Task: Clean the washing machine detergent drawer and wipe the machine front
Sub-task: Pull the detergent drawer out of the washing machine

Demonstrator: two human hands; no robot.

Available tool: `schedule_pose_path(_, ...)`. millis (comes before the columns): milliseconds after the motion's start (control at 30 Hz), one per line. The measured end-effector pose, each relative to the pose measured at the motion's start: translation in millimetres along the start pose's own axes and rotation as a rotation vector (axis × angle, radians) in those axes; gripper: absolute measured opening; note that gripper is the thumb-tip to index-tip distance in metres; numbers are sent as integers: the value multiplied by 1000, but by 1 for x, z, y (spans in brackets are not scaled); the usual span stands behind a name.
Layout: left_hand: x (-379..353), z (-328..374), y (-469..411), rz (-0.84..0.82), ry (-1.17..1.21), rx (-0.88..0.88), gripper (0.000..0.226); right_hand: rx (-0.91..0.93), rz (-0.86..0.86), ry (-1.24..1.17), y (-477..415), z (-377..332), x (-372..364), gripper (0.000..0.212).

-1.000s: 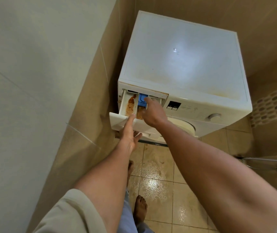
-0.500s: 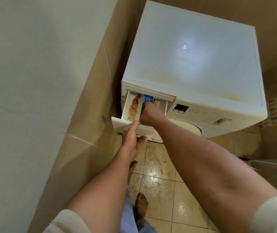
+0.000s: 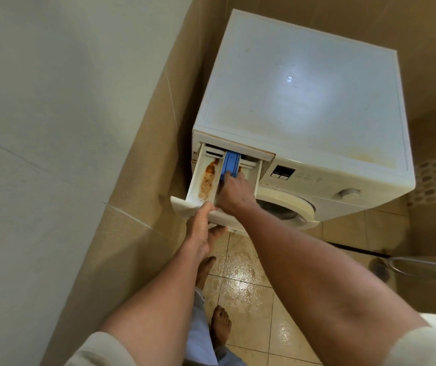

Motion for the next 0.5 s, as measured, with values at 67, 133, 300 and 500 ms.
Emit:
schedule_pose_path(67,11,-9,4,6,1,12,16,20,28,-3,16,-3,-9,63)
schedule_pose_path(133,21,-21,8,3,30,39,11,38,64,-23,37,-4,-16,67)
schedule_pose_path(300,30,-49,26,-16,88,101,15,117,402,-120,102,5,5,42)
schedule_pose_path(500,-1,-64,61,-127,70,67,50,-290,571,-416,183,90,18,37)
Point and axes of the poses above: each hand's wrist, its own y-axis away from the middle knuckle, its own x-axis out of the back of the hand, z = x × y, the point moved 8 cm from there along -y, towards the middle knuckle, and after that the axes turned 14 degrees about x, right-handed, at the moved point
